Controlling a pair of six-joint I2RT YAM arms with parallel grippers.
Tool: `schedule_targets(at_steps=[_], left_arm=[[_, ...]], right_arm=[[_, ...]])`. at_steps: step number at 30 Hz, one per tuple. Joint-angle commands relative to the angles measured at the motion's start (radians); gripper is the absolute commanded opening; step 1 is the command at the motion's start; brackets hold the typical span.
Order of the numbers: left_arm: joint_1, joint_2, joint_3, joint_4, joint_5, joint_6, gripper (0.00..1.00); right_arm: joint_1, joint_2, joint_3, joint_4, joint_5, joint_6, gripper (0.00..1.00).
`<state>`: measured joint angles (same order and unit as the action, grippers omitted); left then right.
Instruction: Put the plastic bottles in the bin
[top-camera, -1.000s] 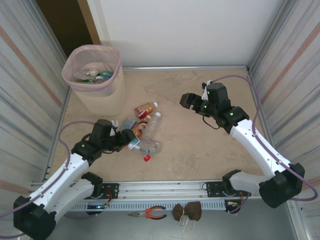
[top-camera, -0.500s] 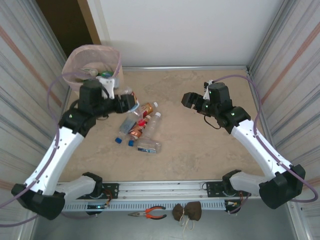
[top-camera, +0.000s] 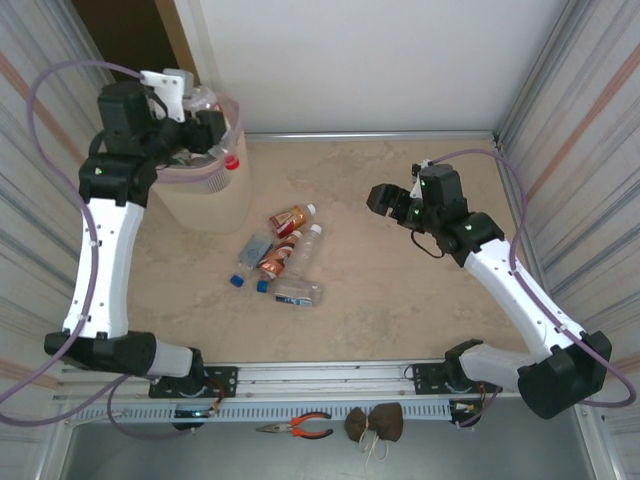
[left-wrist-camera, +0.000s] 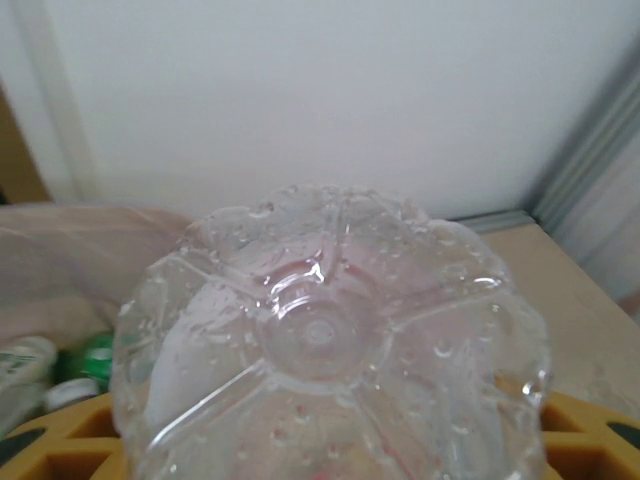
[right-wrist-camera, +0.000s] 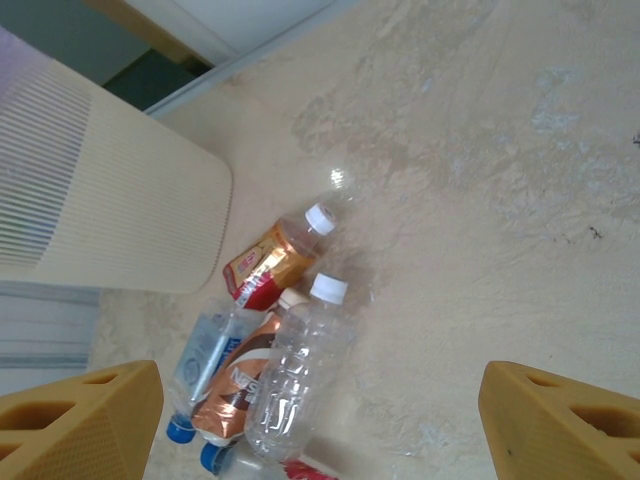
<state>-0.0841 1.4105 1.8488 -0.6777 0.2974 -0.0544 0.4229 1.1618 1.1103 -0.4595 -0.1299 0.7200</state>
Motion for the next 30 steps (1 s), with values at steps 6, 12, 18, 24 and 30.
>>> schedule_targets(at_steps=[6, 12, 18, 24, 30], left_arm=[[0.132, 0.114, 0.171, -0.003, 0.012, 0.101, 0.5], [0.144, 0.16, 0.179, -0.021, -0.107, 0.229, 0.49], [0.153, 0.234, 0.185, -0.094, -0.15, 0.283, 0.5], [0.153, 0.318, 0.198, -0.208, -0.168, 0.314, 0.5], [0.152, 0.404, 0.207, -0.312, -0.135, 0.325, 0.51]], right_arm=[[-0.009, -0.048, 0.031, -0.025, 0.025, -0.031, 0.81], [-0.008, -0.048, 0.031, -0.034, 0.026, -0.031, 0.81], [-0.009, -0.048, 0.027, -0.036, 0.029, -0.031, 0.81], [-0.009, -0.051, 0.024, -0.043, 0.029, -0.03, 0.81], [-0.007, -0.066, 0.013, -0.044, 0.042, -0.027, 0.81]])
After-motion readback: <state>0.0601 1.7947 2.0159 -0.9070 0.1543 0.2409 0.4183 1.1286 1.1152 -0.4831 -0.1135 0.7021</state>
